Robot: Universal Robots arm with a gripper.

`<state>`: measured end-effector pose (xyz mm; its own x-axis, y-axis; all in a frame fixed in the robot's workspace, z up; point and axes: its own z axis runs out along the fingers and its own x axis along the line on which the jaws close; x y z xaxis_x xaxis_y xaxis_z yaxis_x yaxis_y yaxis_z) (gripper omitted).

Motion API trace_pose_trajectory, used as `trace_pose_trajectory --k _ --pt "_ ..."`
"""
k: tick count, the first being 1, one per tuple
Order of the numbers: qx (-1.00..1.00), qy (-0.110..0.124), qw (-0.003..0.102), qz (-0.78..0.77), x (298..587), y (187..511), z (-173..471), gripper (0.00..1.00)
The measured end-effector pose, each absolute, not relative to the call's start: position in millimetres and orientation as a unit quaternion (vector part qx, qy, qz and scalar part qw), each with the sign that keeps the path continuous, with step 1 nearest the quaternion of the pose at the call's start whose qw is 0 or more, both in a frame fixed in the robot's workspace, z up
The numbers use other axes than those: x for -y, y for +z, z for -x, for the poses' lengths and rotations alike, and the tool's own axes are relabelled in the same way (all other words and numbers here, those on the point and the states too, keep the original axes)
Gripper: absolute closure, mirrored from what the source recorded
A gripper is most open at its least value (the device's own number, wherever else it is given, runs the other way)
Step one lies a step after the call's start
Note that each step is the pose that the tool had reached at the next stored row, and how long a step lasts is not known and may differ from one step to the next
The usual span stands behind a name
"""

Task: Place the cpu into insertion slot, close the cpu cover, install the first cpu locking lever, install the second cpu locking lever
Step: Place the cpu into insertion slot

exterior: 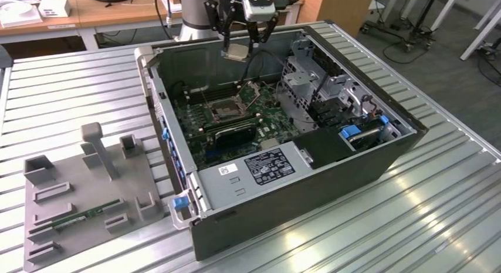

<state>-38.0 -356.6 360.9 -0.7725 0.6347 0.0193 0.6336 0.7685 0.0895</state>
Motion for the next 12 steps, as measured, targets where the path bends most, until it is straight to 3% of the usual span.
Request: trace_pose_trajectory --k 12 --pt "-0.898 0.044 0.011 -0.437 356.5 358.4 38.0 0.45"
